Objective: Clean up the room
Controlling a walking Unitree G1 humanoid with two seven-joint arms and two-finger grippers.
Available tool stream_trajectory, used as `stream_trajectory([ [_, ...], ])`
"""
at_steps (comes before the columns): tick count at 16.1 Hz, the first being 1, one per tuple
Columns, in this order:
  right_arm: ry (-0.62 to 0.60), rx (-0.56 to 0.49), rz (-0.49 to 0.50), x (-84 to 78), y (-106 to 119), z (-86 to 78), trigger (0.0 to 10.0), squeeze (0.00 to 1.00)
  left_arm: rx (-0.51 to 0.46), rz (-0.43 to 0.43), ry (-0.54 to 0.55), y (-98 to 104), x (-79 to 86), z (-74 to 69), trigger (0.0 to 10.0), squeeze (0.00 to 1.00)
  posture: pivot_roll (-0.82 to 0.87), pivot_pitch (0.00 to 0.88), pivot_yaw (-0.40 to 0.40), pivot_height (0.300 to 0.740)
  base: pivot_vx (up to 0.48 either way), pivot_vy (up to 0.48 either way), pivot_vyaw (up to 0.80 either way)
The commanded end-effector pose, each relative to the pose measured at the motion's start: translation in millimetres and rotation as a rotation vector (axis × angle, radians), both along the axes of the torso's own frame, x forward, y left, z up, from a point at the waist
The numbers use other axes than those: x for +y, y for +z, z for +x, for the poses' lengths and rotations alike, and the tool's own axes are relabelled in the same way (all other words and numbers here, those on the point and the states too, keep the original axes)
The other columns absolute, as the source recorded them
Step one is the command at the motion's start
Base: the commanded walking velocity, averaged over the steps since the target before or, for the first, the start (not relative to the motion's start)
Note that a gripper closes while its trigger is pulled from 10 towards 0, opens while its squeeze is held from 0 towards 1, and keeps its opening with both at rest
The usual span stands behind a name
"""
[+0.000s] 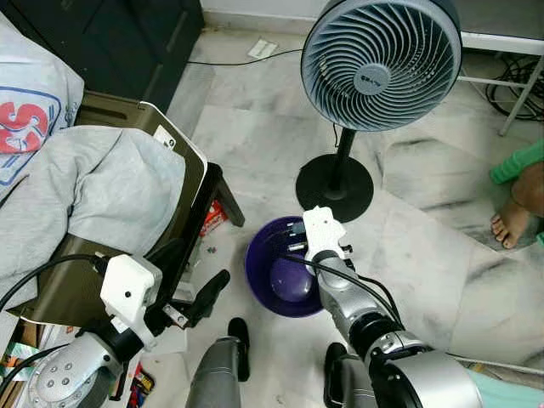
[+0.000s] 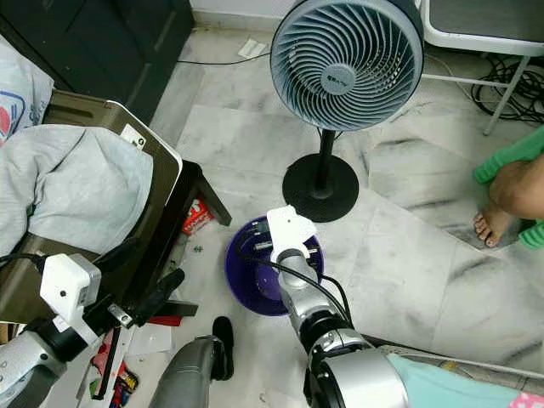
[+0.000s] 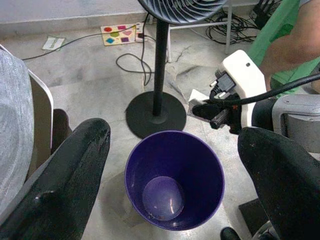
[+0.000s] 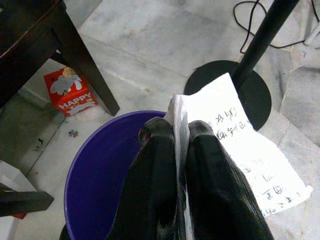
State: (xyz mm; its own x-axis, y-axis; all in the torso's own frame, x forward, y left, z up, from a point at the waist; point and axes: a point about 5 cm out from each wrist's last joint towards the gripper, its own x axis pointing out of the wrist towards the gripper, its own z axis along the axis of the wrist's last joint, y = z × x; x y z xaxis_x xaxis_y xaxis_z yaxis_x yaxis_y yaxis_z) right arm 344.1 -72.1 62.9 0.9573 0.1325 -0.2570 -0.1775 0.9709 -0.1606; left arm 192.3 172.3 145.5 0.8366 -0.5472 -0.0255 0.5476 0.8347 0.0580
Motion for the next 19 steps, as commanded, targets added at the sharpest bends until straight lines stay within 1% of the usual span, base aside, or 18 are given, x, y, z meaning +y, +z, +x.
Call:
stream_trajectory([
  [1,0.016,0.044,0.001,7.1,-11.4,-8.8,10.0,1.0,0.016,0.015,0.022,-1.9,2.1,-3.3,10.0,0.0,0.32,0.426,0.115,0.74,0.0,0.0,0.0],
  [5,0.008,0.035,0.0,3.4,-9.8,-7.0,10.0,1.0,0.01,0.024,0.033,-2.7,4.0,-0.4,10.0,0.0,0.31,0.417,0.115,0.74,0.0,0.0,0.0],
  [7,0.027,-0.003,-0.047,-0.1,-6.1,-4.5,10.0,1.0,0.007,0.019,0.025,-3.5,0.8,3.3,10.0,0.0,0.29,0.412,0.114,0.74,0.0,0.0,0.0],
  [11,0.061,-0.029,-0.072,2.5,-4.0,-4.5,10.0,1.0,0.003,0.015,0.018,-5.5,-1.9,6.5,10.0,0.0,0.28,0.402,0.104,0.74,0.0,0.0,0.0],
  [13,0.066,-0.031,-0.07,4.0,-2.9,-3.9,10.0,1.0,0.001,0.014,0.022,-5.8,-1.8,7.2,10.0,0.0,0.28,0.4,0.103,0.74,0.0,0.0,0.0],
  [15,0.082,-0.063,-0.075,7.1,2.3,-1.9,10.0,1.0,-0.004,0.007,0.024,-6.2,-3.8,7.6,10.0,0.0,0.27,0.392,0.1,0.74,0.0,0.0,0.0],
  [18,0.106,-0.108,-0.028,8.5,11.5,1.6,10.0,1.0,-0.027,-0.022,0.021,-6.6,-12.5,14.5,10.0,0.0,0.23,0.357,0.078,0.74,0.0,0.0,0.0],
  [19,0.123,-0.134,-0.013,6.6,14.9,2.2,10.0,1.0,-0.042,-0.043,0.029,-5.9,-16.5,19.7,10.0,0.0,0.2,0.337,0.066,0.74,0.0,0.0,0.0],
])
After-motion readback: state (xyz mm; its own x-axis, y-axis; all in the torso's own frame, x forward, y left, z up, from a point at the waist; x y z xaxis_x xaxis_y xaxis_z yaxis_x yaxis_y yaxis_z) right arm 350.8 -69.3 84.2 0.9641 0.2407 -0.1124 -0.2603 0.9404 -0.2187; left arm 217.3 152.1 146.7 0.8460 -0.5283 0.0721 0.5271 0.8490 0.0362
